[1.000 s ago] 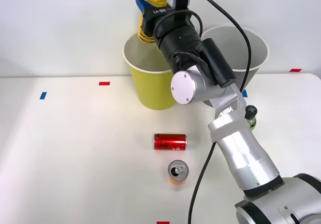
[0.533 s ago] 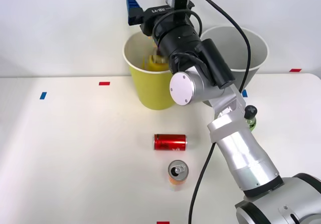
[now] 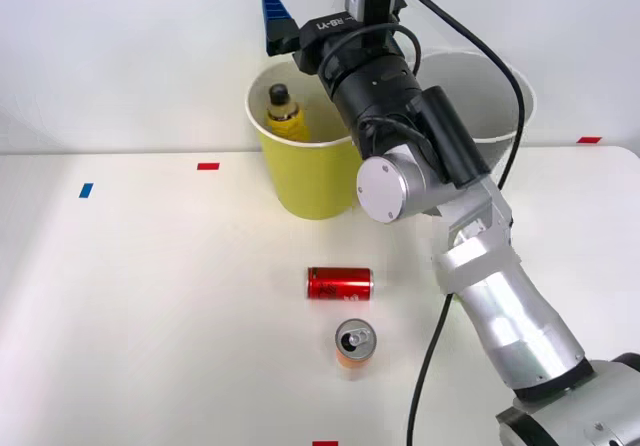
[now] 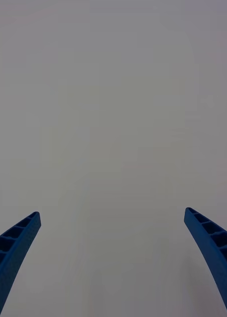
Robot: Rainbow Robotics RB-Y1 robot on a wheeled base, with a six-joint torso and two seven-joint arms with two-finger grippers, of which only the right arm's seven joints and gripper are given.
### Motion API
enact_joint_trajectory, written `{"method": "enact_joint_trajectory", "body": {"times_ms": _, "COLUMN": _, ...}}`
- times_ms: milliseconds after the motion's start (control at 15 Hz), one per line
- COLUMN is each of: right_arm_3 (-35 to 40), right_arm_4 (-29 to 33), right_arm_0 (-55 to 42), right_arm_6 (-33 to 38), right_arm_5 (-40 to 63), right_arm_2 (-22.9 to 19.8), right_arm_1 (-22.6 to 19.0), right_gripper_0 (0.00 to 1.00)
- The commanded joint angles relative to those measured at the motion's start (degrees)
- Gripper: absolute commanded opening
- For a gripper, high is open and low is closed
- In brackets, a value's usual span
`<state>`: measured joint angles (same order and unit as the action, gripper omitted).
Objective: Put cans in the gray bin, plastic bottles in the light green bin
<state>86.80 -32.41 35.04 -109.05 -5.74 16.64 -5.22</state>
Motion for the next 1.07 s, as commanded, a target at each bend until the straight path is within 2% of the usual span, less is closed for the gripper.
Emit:
{"method": "enact_joint_trajectory", "body": {"times_ms": 67, "right_arm_3": 10.05, "right_arm_4": -0.63, "right_arm_0": -7.53, "right_arm_6": 0.41, "right_arm_5": 0.03, "right_arm_2": 2.79, "right_arm_1": -4.98, "right_gripper_0": 1.0}}
{"method": "enact_joint_trajectory", "body": {"times_ms": 333, "right_arm_3": 22.44, "right_arm_4": -0.81, "right_arm_0": -18.16, "right_arm_6": 0.5, "right_arm_5": 0.03, "right_arm_2": 3.14, "right_arm_1": -9.98, "right_gripper_0": 1.0}}
{"method": "enact_joint_trajectory", "body": {"times_ms": 667, "right_arm_3": 37.83, "right_arm_4": -2.39, "right_arm_0": -36.53, "right_arm_6": 2.0, "right_arm_5": -0.5, "right_arm_2": 0.94, "right_arm_1": -18.33, "right_gripper_0": 1.0}}
{"method": "enact_joint_trajectory", "body": {"times_ms": 867, "right_arm_3": 42.75, "right_arm_4": -3.71, "right_arm_0": -46.38, "right_arm_6": 3.14, "right_arm_5": -6.38, "right_arm_2": 0.59, "right_arm_1": -21.94, "right_gripper_0": 1.0}}
{"method": "enact_joint_trajectory", "body": {"times_ms": 1067, "right_arm_3": 44.68, "right_arm_4": -4.85, "right_arm_0": -54.02, "right_arm_6": 3.58, "right_arm_5": -11.75, "right_arm_2": 0.06, "right_arm_1": -22.47, "right_gripper_0": 1.0}}
